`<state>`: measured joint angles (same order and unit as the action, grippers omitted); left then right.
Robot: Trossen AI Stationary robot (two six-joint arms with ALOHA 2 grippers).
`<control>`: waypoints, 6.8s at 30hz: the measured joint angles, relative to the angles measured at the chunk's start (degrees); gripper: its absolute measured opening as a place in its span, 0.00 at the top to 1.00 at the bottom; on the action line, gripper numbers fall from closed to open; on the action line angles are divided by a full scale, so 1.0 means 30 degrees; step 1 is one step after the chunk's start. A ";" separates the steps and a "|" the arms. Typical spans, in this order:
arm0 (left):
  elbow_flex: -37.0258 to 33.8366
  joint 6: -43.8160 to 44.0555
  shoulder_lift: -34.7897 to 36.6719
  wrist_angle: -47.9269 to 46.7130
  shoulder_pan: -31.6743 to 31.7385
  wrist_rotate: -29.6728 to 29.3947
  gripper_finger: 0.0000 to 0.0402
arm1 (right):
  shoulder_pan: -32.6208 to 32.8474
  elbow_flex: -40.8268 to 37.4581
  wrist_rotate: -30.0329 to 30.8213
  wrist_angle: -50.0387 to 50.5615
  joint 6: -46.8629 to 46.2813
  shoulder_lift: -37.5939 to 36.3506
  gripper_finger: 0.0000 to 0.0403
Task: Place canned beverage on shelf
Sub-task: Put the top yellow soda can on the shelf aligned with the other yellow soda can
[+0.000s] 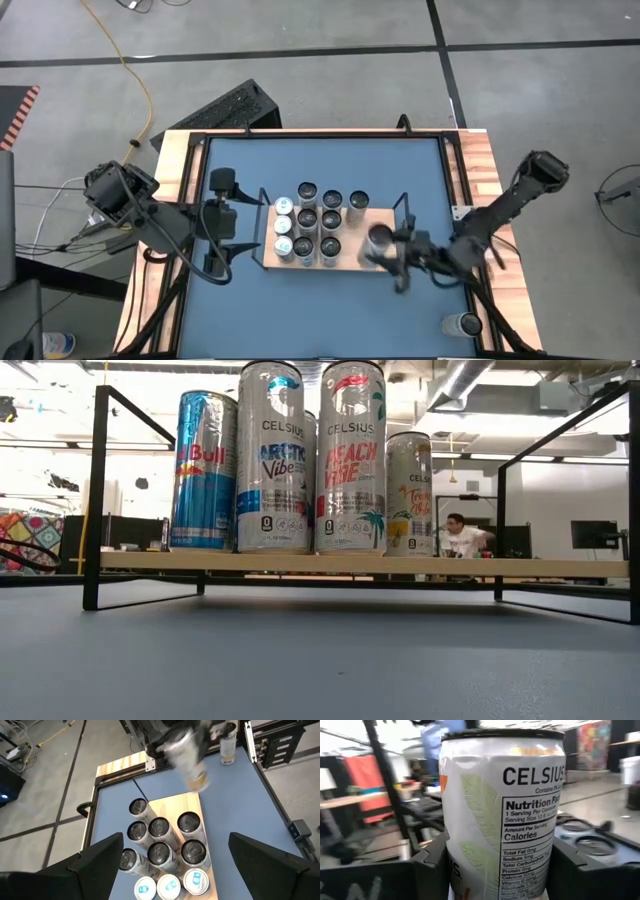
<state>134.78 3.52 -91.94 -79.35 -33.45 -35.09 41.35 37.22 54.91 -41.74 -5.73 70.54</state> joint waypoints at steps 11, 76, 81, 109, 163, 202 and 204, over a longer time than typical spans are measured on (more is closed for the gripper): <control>0.0000 0.0755 0.0000 -0.0257 0.0000 -0.0005 0.13 | 0.4220 0.2763 0.7486 -0.0930 -0.2291 0.6555 0.46; -0.1858 0.0742 0.0000 -0.0461 -0.0342 -0.0800 0.13 | -0.0083 0.5025 1.1790 0.8005 -1.3321 1.3311 0.38; -0.1858 0.0747 0.0000 -0.0456 -0.0342 -0.0755 0.13 | -0.0083 0.5023 1.1403 0.8047 -1.2893 1.3311 0.31; -0.1858 0.0849 0.0007 -0.0439 -0.0342 -0.0720 0.13 | 0.0887 0.5010 0.9012 1.4190 -1.2447 0.8862 0.12; -0.1858 0.0565 0.0007 -0.0833 -0.0342 -0.0370 0.13 | -0.1657 0.5003 -0.0442 1.8690 -1.0882 0.4061 0.46; -0.1858 0.0077 0.0007 -0.0828 -0.0342 -0.0390 0.13 | -0.4807 -0.1889 -0.7406 0.9875 -0.3717 -0.4820 0.46; -0.1858 -0.0018 0.0007 -0.0800 -0.0341 -0.0438 0.13 | -0.5199 -0.1889 -0.7927 0.9794 -0.3492 -0.4760 0.46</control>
<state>129.21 3.46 -91.92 -81.74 -34.47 -36.41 25.75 31.55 31.13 -12.36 -16.21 56.26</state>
